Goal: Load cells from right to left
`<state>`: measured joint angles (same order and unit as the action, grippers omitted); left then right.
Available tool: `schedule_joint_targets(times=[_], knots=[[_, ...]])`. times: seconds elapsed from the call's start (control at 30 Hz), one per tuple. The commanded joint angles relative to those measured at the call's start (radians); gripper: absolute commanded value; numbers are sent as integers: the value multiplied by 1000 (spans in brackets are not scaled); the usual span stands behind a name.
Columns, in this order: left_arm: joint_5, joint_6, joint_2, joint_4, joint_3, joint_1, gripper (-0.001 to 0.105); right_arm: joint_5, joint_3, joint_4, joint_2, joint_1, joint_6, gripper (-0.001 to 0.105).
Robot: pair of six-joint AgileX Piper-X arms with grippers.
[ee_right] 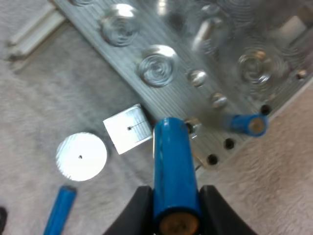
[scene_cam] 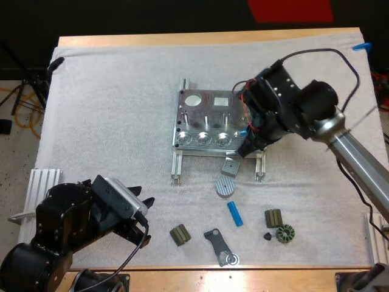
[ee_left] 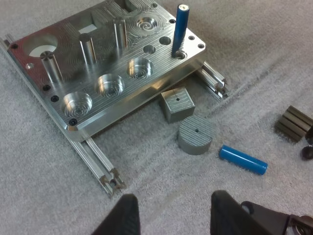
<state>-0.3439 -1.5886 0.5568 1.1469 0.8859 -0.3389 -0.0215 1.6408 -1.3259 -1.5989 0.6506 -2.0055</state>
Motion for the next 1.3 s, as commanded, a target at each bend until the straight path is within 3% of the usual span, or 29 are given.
schedule_joint_targets(times=[0.0, 0.47, 0.67, 1.27], knots=[[4, -7, -6, -9, 8, -4, 35, -5, 23, -4, -11, -7, -13, 19], [4, -7, -6, -9, 8, -4, 35, -57, 198, -133, -216, -7, -17, 19], [4, -7, -6, -7, 8, -4, 35, -128, 200, -158, -262, -14, -20, 19], [-8, -7, -6, -6, 8, -4, 35, -130, 200, -94, -319, -42, -44, 19]])
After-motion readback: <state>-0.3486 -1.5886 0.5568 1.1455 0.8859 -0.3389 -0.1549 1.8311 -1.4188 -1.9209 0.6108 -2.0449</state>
